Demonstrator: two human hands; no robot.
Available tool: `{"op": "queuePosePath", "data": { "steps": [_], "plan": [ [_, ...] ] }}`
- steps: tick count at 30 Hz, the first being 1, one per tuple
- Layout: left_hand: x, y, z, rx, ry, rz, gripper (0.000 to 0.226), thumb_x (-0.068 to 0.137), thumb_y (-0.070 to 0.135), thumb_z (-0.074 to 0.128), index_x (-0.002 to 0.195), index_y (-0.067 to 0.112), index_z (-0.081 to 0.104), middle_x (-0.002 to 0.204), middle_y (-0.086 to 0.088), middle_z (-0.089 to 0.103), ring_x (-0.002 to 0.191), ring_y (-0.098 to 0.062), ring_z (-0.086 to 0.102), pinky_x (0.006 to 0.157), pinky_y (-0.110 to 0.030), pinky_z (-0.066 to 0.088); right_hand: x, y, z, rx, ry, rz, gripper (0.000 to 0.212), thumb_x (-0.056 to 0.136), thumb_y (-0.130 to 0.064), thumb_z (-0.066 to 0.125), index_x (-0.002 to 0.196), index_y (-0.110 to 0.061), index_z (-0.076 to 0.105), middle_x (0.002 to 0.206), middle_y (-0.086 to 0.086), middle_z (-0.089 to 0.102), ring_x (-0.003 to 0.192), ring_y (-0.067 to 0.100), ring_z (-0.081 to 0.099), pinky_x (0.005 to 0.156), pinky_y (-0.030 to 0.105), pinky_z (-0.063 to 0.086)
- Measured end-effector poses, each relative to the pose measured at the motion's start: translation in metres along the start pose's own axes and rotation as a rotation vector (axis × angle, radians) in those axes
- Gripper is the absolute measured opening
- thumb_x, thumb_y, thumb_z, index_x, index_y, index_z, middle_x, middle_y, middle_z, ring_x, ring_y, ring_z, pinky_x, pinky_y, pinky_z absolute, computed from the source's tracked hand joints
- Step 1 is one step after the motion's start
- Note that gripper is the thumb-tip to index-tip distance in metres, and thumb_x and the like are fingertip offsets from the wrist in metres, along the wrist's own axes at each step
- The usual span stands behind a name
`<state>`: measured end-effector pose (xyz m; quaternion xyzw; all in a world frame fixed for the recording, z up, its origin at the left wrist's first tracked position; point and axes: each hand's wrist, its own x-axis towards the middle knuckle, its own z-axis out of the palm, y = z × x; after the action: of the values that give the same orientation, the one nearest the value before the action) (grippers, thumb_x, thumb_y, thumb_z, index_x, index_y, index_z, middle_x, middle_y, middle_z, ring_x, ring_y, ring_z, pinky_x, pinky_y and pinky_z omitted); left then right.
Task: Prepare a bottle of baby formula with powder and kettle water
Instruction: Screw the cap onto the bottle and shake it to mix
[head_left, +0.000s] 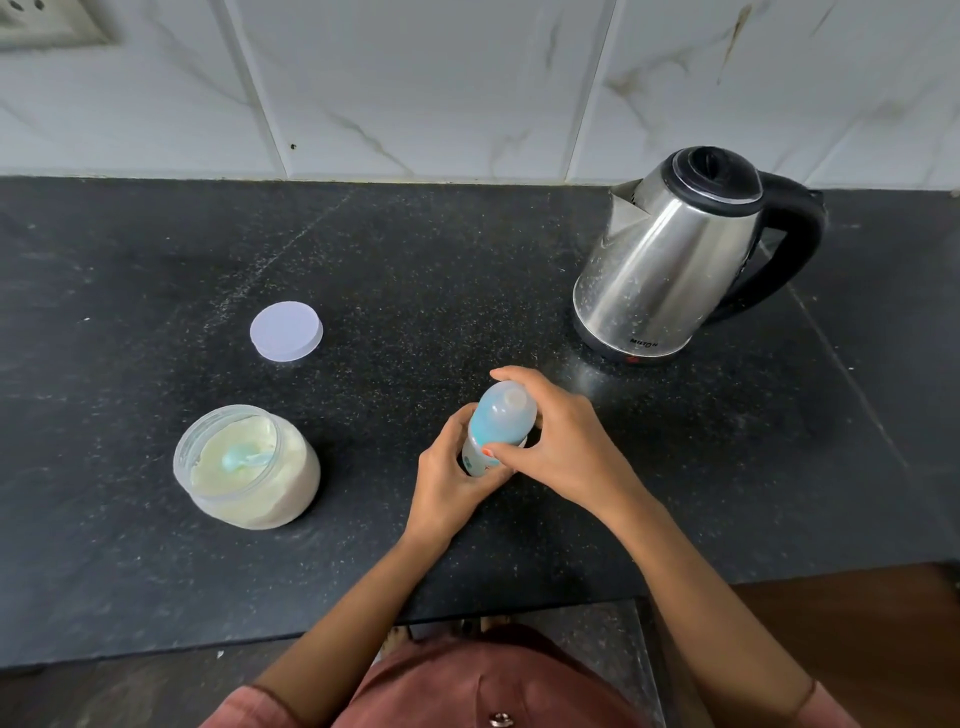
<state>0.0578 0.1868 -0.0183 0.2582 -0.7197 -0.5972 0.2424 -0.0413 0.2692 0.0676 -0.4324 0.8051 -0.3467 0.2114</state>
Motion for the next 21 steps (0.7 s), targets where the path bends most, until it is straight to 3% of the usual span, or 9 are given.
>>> {"op": "queuePosePath", "data": {
  "steps": [7,10,13,15,18,21],
  "plan": [
    [0.001,-0.001,0.000,0.032,0.007,0.030,0.062,0.070,0.010,0.078,0.109,0.044,0.043,0.104,0.024,0.058,0.097,0.013,0.055,0.080,-0.005,0.041,-0.005,-0.004,0.010,-0.143,0.088,0.008,0.068,0.070,-0.028,0.076,0.128,-0.022,0.042,0.125,-0.003,0.055,0.114,0.016,0.052,0.092,0.034,0.047],
    [0.001,-0.002,0.000,0.030,0.009,0.028,0.055,0.068,0.027,0.077,0.108,0.047,0.046,0.104,0.025,0.060,0.098,0.007,0.058,0.081,-0.010,0.044,-0.007,0.001,0.012,-0.031,0.022,0.040,0.079,0.069,-0.022,0.077,0.134,-0.028,0.033,0.132,-0.007,0.047,0.120,0.009,0.044,0.095,0.014,0.035],
    [0.001,-0.004,0.001,0.027,0.006,0.034,0.059,0.070,0.017,0.079,0.110,0.044,0.045,0.107,0.021,0.059,0.101,0.008,0.056,0.082,-0.007,0.042,-0.007,0.005,0.009,-0.008,-0.014,0.022,0.076,0.073,-0.015,0.073,0.136,-0.031,0.032,0.134,-0.010,0.046,0.123,0.006,0.041,0.091,-0.003,0.025],
    [0.002,-0.005,0.001,0.022,0.002,0.037,0.060,0.071,0.010,0.078,0.110,0.042,0.045,0.108,0.020,0.059,0.101,0.009,0.055,0.081,-0.006,0.041,-0.006,0.006,0.008,-0.060,-0.002,-0.002,0.073,0.073,-0.017,0.073,0.134,-0.031,0.035,0.132,-0.009,0.048,0.122,0.009,0.043,0.096,0.007,0.031],
    [0.002,-0.006,0.000,0.025,-0.003,0.037,0.059,0.070,0.018,0.078,0.111,0.044,0.045,0.108,0.020,0.059,0.102,0.007,0.056,0.083,-0.007,0.042,-0.004,0.003,0.008,-0.150,0.045,-0.028,0.071,0.070,-0.021,0.075,0.132,-0.027,0.039,0.127,-0.004,0.053,0.118,0.015,0.048,0.097,0.030,0.043],
    [0.002,-0.007,0.001,0.031,-0.006,0.029,0.060,0.069,0.018,0.078,0.111,0.044,0.045,0.109,0.019,0.060,0.103,0.006,0.056,0.085,-0.009,0.042,-0.006,0.001,0.009,-0.181,0.080,-0.035,0.069,0.070,-0.024,0.075,0.130,-0.024,0.041,0.124,-0.002,0.055,0.115,0.017,0.050,0.094,0.034,0.046]
  ]
}}
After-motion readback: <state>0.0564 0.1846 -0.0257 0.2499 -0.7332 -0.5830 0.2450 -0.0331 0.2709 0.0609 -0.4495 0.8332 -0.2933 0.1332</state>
